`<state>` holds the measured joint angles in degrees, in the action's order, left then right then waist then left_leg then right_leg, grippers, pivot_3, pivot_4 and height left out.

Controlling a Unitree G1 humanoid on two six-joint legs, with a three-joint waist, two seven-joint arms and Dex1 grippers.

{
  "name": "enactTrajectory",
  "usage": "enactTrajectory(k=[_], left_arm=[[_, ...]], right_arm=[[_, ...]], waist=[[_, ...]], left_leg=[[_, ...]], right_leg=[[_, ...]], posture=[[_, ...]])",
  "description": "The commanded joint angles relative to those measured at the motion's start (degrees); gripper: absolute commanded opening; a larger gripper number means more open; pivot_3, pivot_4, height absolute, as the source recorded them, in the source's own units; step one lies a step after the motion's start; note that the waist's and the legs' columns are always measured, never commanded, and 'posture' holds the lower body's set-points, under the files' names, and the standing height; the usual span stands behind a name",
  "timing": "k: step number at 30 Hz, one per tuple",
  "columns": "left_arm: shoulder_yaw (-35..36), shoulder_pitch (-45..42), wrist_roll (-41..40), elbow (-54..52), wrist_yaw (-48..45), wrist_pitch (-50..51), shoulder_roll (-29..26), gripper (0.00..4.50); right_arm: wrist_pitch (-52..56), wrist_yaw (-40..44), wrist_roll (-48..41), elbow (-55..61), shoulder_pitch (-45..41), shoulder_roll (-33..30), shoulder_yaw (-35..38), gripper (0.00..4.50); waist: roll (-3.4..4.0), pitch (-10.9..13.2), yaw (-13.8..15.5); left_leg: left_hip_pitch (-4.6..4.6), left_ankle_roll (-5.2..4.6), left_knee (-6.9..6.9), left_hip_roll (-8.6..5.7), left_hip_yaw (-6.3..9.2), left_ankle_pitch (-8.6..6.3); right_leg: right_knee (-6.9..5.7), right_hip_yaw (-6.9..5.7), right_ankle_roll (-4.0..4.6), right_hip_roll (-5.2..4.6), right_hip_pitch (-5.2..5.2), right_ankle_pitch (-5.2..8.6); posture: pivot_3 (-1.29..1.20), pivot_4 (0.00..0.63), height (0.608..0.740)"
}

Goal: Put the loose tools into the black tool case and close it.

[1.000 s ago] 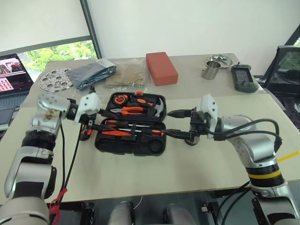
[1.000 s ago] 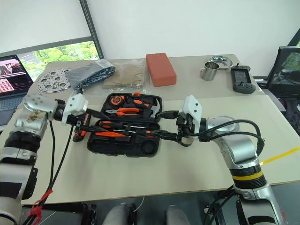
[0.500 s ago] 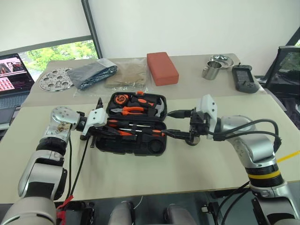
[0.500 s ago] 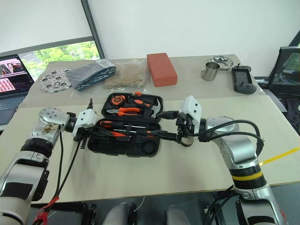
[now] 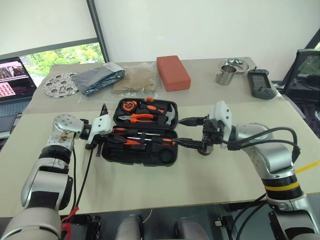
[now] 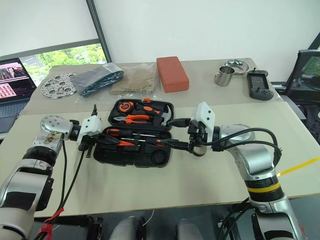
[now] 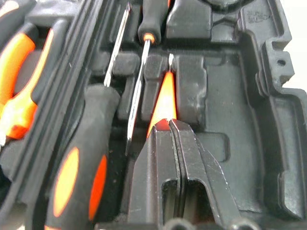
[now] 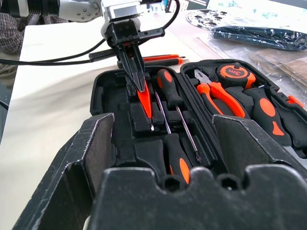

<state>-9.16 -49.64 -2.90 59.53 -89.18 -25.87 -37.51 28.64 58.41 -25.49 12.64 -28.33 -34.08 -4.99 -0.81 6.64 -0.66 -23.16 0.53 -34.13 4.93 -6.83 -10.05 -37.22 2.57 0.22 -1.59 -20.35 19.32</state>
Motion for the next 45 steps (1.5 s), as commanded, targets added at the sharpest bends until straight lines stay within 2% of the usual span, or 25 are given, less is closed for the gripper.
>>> enactTrajectory(k=[1,16,28,34,38,41,45], left_arm=[[0.96,-1.57,0.73,1.11,0.56,-0.88,-0.50,0.06],[-0.93,-0.92,5.81,6.98,3.33,-3.67,0.11,0.06],[1.18,3.75,3.39,4.69,1.72,-11.01,1.67,0.06],[2.13,5.30,4.19,4.80,5.47,-10.19,0.47,0.06],[6.02,3.71,-0.66,3.22,4.15,-5.08,0.87,0.06],[8.11,4.38,-4.50,-0.11,-0.29,-0.96,-0.17,0.06],[9.96,6.58,-10.63,-9.16,-3.31,8.87,-3.04,0.06]], right_arm=[[-1.19,-0.33,-0.13,1.40,-0.83,-0.35,1.05,3.84],[-0.65,-0.36,-0.36,2.14,-0.36,-1.04,1.34,3.84],[-0.58,-0.33,-0.56,1.79,-0.65,-1.38,1.32,3.84],[-0.68,-0.07,-0.51,1.28,-1.06,-1.28,1.08,3.84],[-1.02,0.35,-0.31,0.48,-1.69,-1.02,0.67,3.84],[-1.30,0.64,-0.20,-0.08,-2.11,-0.75,0.40,3.84],[-1.51,0.93,-0.20,-0.44,-2.36,-0.58,0.20,3.84]], waist=[[0.00,0.00,0.01],[0.20,-0.13,-0.05],[0.26,-0.17,-0.03],[0.29,-0.19,-0.13],[0.28,-0.19,-0.14],[0.26,-0.18,-0.19],[0.23,-0.16,-0.25]], left_leg=[[0.00,0.00,0.00,0.00,0.00,0.00],[0.10,0.00,-0.02,0.00,0.00,0.00],[0.26,0.00,-0.11,-0.01,0.00,0.00],[0.29,0.00,-0.13,0.00,0.02,0.00],[0.31,0.00,-0.14,0.00,0.02,0.01],[0.26,0.01,-0.16,0.00,0.04,0.02],[0.09,0.01,-0.15,0.01,0.05,0.02]], right_leg=[[0.00,0.00,0.00,0.00,0.00,0.00],[-0.05,0.00,0.00,0.00,0.07,0.00],[-0.37,0.04,-0.01,-0.02,0.10,0.01],[-0.40,0.07,-0.01,0.00,0.10,0.01],[-0.46,0.07,-0.01,0.04,0.09,0.01],[-0.49,0.06,-0.02,0.05,0.04,0.01],[-0.46,0.05,-0.01,0.06,-0.08,0.01]], posture=[[0.00,0.150,0.740],[0.00,0.150,0.740],[0.00,0.150,0.740],[0.00,0.150,0.740],[0.00,0.150,0.740],[0.00,0.150,0.740],[0.00,0.150,0.740]])
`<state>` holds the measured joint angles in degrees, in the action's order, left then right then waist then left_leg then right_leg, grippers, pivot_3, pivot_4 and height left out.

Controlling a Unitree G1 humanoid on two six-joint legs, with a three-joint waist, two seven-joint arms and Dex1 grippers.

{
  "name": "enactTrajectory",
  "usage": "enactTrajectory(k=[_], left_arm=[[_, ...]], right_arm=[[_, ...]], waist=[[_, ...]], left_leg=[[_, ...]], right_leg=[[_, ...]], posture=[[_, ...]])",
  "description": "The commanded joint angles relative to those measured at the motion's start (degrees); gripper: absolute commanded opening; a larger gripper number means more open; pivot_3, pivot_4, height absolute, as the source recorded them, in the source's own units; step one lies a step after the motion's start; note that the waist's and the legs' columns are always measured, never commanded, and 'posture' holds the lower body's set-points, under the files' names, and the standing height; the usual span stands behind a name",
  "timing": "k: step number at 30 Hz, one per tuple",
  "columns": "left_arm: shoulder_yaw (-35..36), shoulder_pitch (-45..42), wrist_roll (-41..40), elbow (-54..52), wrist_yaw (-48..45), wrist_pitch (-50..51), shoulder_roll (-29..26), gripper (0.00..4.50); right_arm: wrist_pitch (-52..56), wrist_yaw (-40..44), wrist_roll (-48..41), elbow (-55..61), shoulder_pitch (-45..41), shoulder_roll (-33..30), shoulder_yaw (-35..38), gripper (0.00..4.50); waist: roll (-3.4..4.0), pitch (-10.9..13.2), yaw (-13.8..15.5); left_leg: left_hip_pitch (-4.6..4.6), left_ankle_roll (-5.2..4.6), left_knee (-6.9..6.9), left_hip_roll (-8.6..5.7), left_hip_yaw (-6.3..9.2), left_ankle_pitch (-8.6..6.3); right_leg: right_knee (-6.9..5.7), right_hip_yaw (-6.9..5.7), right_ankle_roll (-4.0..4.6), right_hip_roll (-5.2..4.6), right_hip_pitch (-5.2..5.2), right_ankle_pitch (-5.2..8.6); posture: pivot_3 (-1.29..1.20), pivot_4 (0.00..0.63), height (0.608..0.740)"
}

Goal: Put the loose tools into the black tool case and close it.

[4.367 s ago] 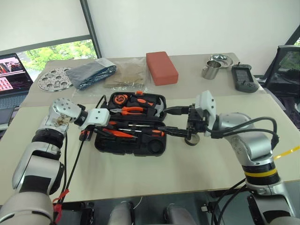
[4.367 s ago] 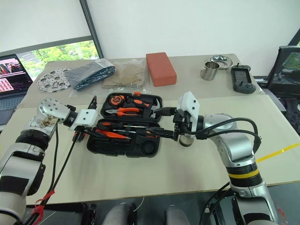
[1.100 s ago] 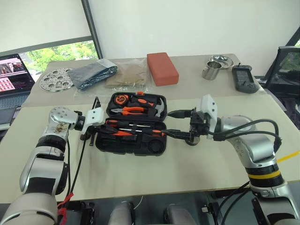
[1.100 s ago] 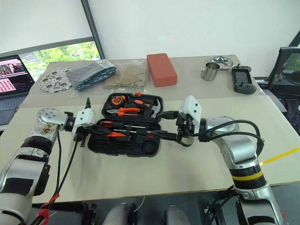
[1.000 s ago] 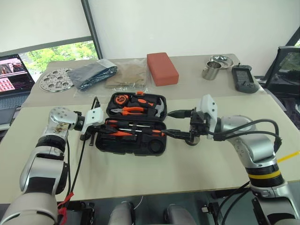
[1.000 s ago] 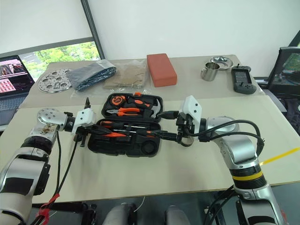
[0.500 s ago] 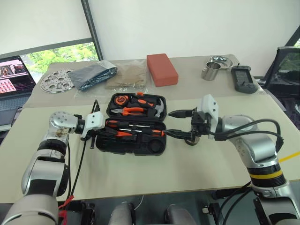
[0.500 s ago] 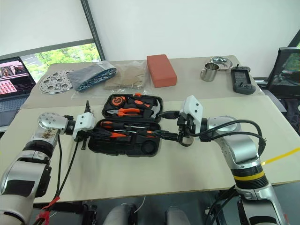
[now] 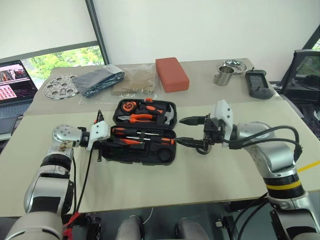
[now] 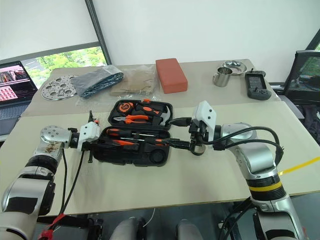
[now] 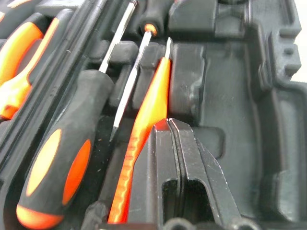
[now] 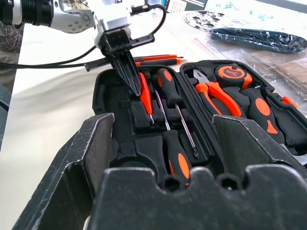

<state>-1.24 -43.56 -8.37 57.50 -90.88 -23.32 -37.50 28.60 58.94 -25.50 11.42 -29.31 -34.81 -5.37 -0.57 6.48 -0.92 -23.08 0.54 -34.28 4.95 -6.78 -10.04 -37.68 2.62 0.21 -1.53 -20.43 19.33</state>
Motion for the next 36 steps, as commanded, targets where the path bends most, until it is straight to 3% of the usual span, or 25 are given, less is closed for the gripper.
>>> enactTrajectory(k=[1,4,9,10,11,14,18,21,27,36], left_arm=[[3.28,0.71,-6.21,-9.37,-1.11,9.17,-3.84,0.06],[5.69,1.03,-7.52,-13.37,2.73,16.39,-5.42,0.06],[11.54,5.27,-7.24,-19.11,19.48,24.72,-7.19,0.06],[12.77,7.02,-7.40,-21.13,22.67,26.69,-7.19,0.55],[13.47,8.52,-7.24,-22.97,25.09,28.34,-7.24,0.71],[15.04,13.51,-6.85,-29.38,31.71,32.74,-6.89,1.80],[14.66,20.68,-6.55,-41.91,41.31,41.64,-3.60,3.30],[16.04,21.07,-5.83,-46.49,52.31,48.12,0.71,4.45],[14.38,20.90,0.44,-49.82,69.66,55.48,7.05,4.48],[11.93,19.49,2.12,-44.55,73.81,58.48,9.84,4.48]], right_arm=[[-1.56,0.47,-0.20,0.68,-1.42,0.19,0.55,3.84],[-1.75,0.63,-0.28,0.51,-1.50,0.25,0.42,3.84],[-2.23,0.74,-0.35,0.70,-1.45,0.78,0.23,3.84],[-2.30,0.70,-0.35,0.73,-1.47,0.91,0.29,3.84],[-2.33,0.67,-0.36,0.73,-1.50,0.98,0.34,3.84],[-2.46,0.72,-0.41,0.83,-1.32,0.94,0.47,3.84],[-2.97,1.04,-0.13,0.16,-1.61,1.09,0.24,3.84],[-3.19,1.16,0.02,-0.22,-2.09,1.34,0.03,3.84],[-3.06,1.16,-0.05,0.12,-2.10,1.27,-0.11,3.84],[-2.92,0.63,-0.11,0.59,-1.63,0.97,0.28,3.84]], waist=[[-0.01,0.00,0.01],[-0.01,0.00,0.10],[-0.01,0.01,0.09],[-0.01,0.01,0.02],[-0.01,0.01,-0.06],[-0.01,0.01,0.01],[-0.01,0.01,0.28],[-0.02,0.01,0.83],[-0.04,0.02,0.96],[-0.06,0.03,0.84]], left_leg=[[-0.04,0.00,0.00,0.01,0.02,0.00],[-0.06,0.00,0.00,0.00,0.04,0.00],[-0.02,0.00,-0.01,-0.01,0.26,0.00],[0.00,-0.01,-0.01,0.00,0.31,-0.01],[0.00,-0.02,0.01,0.01,0.33,-0.01],[0.00,-0.03,0.02,0.03,0.34,-0.02],[0.04,-0.01,0.02,0.02,0.32,-0.02],[0.04,0.00,0.01,-0.02,0.31,-0.01],[0.03,0.00,0.00,-0.08,0.33,-0.01],[0.17,0.05,0.09,-0.10,0.30,0.02]], right_leg=[[0.00,0.00,0.00,0.00,-0.02,0.00],[0.03,0.00,0.00,0.00,-0.01,0.00],[0.04,0.01,-0.01,-0.02,0.04,0.00],[0.02,0.03,-0.01,-0.03,0.04,0.00],[0.03,0.06,-0.01,-0.03,0.02,0.00],[0.01,0.07,-0.01,-0.02,0.01,0.00],[0.01,0.08,0.00,-0.10,0.04,0.00],[0.04,0.08,0.00,-0.13,0.10,0.00],[0.07,0.16,0.00,-0.11,0.11,0.00],[0.08,0.27,0.00,-0.08,0.15,0.00]], posture=[[0.00,0.150,0.740],[0.00,0.150,0.740],[0.00,0.150,0.740],[0.00,0.150,0.740],[0.00,0.150,0.740],[0.00,0.150,0.740],[0.00,0.150,0.740],[0.00,0.150,0.740],[0.00,0.150,0.740],[0.00,0.150,0.740]])
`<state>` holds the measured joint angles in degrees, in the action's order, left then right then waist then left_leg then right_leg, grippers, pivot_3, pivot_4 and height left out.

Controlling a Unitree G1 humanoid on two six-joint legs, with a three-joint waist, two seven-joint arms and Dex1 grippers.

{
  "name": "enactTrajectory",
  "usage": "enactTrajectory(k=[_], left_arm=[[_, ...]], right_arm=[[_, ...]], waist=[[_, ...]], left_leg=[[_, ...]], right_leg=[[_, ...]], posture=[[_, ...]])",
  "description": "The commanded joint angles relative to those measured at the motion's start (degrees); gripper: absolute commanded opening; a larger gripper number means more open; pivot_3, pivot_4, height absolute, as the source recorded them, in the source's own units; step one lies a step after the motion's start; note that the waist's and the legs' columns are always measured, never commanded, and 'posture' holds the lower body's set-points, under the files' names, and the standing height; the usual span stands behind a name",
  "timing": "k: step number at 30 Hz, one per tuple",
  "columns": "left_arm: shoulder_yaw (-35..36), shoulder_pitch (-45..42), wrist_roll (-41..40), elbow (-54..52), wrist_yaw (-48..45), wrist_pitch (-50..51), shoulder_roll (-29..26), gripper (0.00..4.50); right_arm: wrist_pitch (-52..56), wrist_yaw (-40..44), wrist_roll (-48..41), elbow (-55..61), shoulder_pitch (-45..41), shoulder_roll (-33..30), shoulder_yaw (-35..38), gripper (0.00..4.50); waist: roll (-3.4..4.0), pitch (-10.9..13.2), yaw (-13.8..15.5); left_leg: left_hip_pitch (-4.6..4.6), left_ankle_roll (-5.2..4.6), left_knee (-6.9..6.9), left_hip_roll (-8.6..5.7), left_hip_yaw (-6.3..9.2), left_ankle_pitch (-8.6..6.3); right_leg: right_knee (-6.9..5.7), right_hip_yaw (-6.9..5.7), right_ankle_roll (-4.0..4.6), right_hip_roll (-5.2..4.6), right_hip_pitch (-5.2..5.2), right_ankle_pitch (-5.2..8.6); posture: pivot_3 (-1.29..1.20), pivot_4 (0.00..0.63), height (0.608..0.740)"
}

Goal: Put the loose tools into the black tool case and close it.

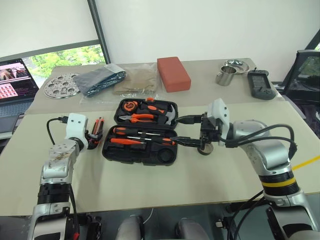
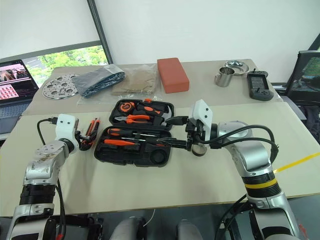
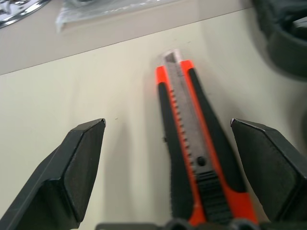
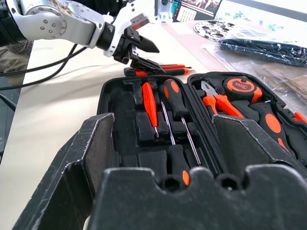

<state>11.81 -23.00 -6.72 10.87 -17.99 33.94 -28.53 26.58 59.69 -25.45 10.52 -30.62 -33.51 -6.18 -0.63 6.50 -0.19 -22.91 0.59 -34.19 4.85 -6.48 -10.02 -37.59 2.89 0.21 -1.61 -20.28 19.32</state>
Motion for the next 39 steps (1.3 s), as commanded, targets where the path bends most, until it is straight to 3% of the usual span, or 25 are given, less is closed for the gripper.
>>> enactTrajectory(k=[1,3,8,9,15,21,26,31,35,39], left_arm=[[-0.43,-1.40,-0.53,3.06,1.23,2.52,1.97,4.23],[0.85,-2.04,-2.14,4.72,1.81,4.56,3.64,3.75],[2.37,-2.13,-2.77,6.93,2.90,5.34,4.52,1.87],[2.53,-2.10,-2.82,7.06,3.05,5.22,4.51,1.77],[6.22,-2.25,-5.44,6.56,1.09,-1.00,3.66,1.77],[5.20,-3.93,-10.37,4.97,-19.70,-16.56,-3.09,1.77],[-2.74,-7.47,-11.15,6.74,-46.30,-30.27,-11.14,1.77],[-13.35,-12.99,-5.74,13.95,-63.29,-44.35,-14.13,1.77],[-18.75,-16.06,-3.90,18.24,-72.65,-50.72,-14.12,1.77],[-24.66,-19.16,-2.63,23.32,-74.51,-56.23,-14.93,1.77]], right_arm=[[-0.97,-0.24,-0.12,1.49,-0.33,-0.30,1.12,3.84],[-1.02,-0.47,-0.13,1.52,-0.36,-0.24,1.28,3.84],[-0.97,-0.71,-0.21,1.77,-0.07,-0.35,1.38,3.84],[-0.96,-0.74,-0.23,1.81,-0.04,-0.36,1.40,3.84],[-0.90,-0.94,-0.37,1.87,-0.01,-0.60,1.63,3.84],[-0.98,-0.72,-0.98,1.57,0.02,-0.95,2.39,3.84],[-0.95,-0.11,-1.93,0.95,-0.22,-1.22,3.42,3.84],[-1.18,0.52,-1.75,0.22,-0.53,-1.17,3.84,3.84],[-0.99,0.88,-1.91,0.56,0.09,-1.47,4.36,3.84],[-0.38,2.37,-3.10,2.28,2.97,-3.55,5.91,3.84]], waist=[[0.00,0.00,0.18],[0.00,-0.01,0.26],[0.11,-0.07,0.42],[0.11,-0.07,0.39],[0.10,-0.06,0.15],[-0.24,0.14,-0.22],[-0.22,0.13,-0.06],[-0.19,0.12,0.01],[-0.19,0.12,-0.41],[-0.19,0.12,-0.47]], left_leg=[[0.02,0.00,0.00,-0.01,0.00,0.00],[0.03,0.01,0.00,-0.02,-0.02,0.00],[0.14,0.03,0.00,-0.03,-0.02,0.02],[0.17,0.08,0.01,-0.03,-0.02,0.04],[0.35,0.19,0.18,-0.03,-0.03,0.12],[0.10,0.41,0.31,0.00,-0.04,0.25],[0.04,0.43,0.39,-0.02,-0.32,0.24],[0.04,0.36,0.38,-0.02,-0.40,0.20],[-0.10,0.24,0.35,0.02,-0.38,0.14],[-0.20,0.17,0.32,0.03,-0.34,0.10]], right_leg=[[0.02,0.00,0.00,-0.01,0.04,0.00],[0.03,0.03,0.00,-0.02,0.04,0.00],[0.00,0.05,0.00,-0.02,0.12,0.00],[-0.01,0.06,-0.01,-0.02,0.13,0.00],[-0.05,0.17,-0.01,0.03,0.16,0.00],[0.08,0.15,0.00,0.07,-0.02,0.00],[0.39,0.02,0.01,0.03,0.06,0.00],[0.45,-0.02,0.01,0.02,0.09,0.00],[0.46,0.00,0.01,0.09,-0.01,0.00],[0.48,0.01,0.01,0.13,-0.06,0.00]], posture=[[0.00,0.150,0.740],[0.00,0.150,0.740],[0.00,0.150,0.740],[0.00,0.150,0.740],[0.00,0.150,0.740],[0.00,0.150,0.740],[0.00,0.150,0.740],[0.00,0.150,0.740],[0.00,0.150,0.740],[0.00,0.150,0.740]])
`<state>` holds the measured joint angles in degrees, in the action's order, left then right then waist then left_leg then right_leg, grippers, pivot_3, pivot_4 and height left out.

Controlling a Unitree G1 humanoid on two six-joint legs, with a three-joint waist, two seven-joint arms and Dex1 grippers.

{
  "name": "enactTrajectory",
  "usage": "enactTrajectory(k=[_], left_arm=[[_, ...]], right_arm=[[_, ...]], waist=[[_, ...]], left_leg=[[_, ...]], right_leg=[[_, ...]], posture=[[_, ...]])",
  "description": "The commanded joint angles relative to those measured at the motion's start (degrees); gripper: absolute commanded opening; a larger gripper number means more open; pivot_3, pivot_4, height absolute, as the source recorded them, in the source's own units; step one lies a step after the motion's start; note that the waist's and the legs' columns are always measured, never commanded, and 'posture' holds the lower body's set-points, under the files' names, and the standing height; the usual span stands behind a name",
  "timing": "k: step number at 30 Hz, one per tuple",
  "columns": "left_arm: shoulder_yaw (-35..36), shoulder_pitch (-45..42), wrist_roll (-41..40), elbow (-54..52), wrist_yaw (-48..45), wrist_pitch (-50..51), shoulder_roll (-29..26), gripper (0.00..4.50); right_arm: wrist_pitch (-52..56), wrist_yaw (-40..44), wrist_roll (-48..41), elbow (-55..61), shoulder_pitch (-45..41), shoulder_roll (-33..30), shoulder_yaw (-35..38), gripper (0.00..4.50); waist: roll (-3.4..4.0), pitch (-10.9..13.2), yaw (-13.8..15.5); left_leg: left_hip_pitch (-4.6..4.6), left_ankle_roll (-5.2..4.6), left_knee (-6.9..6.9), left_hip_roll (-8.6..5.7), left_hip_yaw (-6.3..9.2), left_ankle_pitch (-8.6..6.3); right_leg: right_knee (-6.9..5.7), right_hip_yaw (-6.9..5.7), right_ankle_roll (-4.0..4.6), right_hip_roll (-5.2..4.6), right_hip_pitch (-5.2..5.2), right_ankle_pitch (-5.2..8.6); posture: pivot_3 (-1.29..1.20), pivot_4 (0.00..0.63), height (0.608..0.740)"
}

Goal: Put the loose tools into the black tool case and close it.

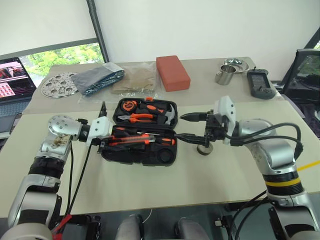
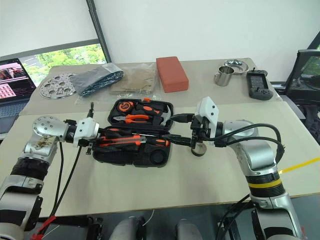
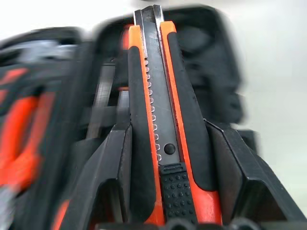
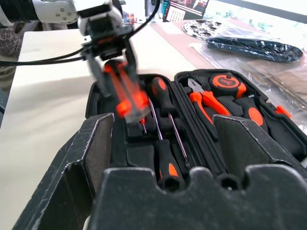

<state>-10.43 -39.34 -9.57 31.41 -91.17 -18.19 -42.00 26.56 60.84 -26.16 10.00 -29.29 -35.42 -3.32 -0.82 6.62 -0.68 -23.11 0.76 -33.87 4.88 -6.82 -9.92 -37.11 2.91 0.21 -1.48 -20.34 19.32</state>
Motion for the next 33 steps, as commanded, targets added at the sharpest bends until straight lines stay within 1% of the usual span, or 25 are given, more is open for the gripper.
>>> enactTrajectory(k=[1,4,8,13,28,33], left_arm=[[-2.91,-3.47,0.09,3.77,-1.33,-4.39,-1.30,1.77],[-5.75,-5.09,0.52,6.04,-1.33,-5.87,-1.90,1.77],[-7.31,-6.31,1.60,8.04,-1.33,-7.18,-2.02,1.77],[-8.62,-6.47,2.20,6.80,-1.33,-5.57,-1.98,1.77],[-8.80,-5.39,7.51,1.82,0.24,-0.65,-0.16,1.77],[-8.86,-4.15,8.60,0.01,0.81,1.08,-0.36,1.77]], right_arm=[[-0.44,1.56,-2.61,3.12,2.24,-2.05,3.40,3.84],[-1.23,3.02,-3.28,4.72,5.06,-3.86,4.57,3.84],[-1.76,3.75,-3.62,5.38,6.84,-5.18,5.08,3.84],[-1.45,5.01,-4.36,5.61,7.23,-5.99,5.37,3.84],[-1.93,5.60,-4.20,5.17,6.86,-5.83,5.84,3.84],[-2.11,5.41,-4.25,5.39,7.17,-5.71,5.95,3.84]], waist=[[0.00,0.00,0.01],[0.00,0.00,0.02],[0.00,0.00,-0.08],[0.00,0.00,-0.05],[0.00,0.00,0.03],[0.01,0.00,0.01]], left_leg=[[-0.02,-0.02,-0.01,0.00,0.01,-0.01],[-0.05,-0.07,-0.05,-0.02,0.03,-0.04],[-0.03,-0.09,-0.06,-0.01,0.06,-0.05],[-0.02,-0.11,-0.06,-0.01,0.10,-0.06],[-0.03,-0.11,-0.10,-0.02,0.12,-0.06],[-0.01,-0.11,-0.10,-0.01,0.13,-0.06]], right_leg=[[0.01,0.00,0.00,0.00,0.00,0.00],[0.02,0.03,-0.01,-0.02,0.00,0.00],[0.01,0.05,-0.01,0.00,0.01,0.01],[0.01,0.07,-0.01,0.02,0.00,0.01],[0.00,0.07,-0.01,0.02,0.02,0.01],[-0.01,0.08,-0.01,0.03,0.03,0.01]], posture=[[0.00,0.150,0.740],[0.00,0.150,0.740],[0.00,0.150,0.740],[0.00,0.150,0.740],[0.00,0.150,0.740],[0.00,0.150,0.740]])
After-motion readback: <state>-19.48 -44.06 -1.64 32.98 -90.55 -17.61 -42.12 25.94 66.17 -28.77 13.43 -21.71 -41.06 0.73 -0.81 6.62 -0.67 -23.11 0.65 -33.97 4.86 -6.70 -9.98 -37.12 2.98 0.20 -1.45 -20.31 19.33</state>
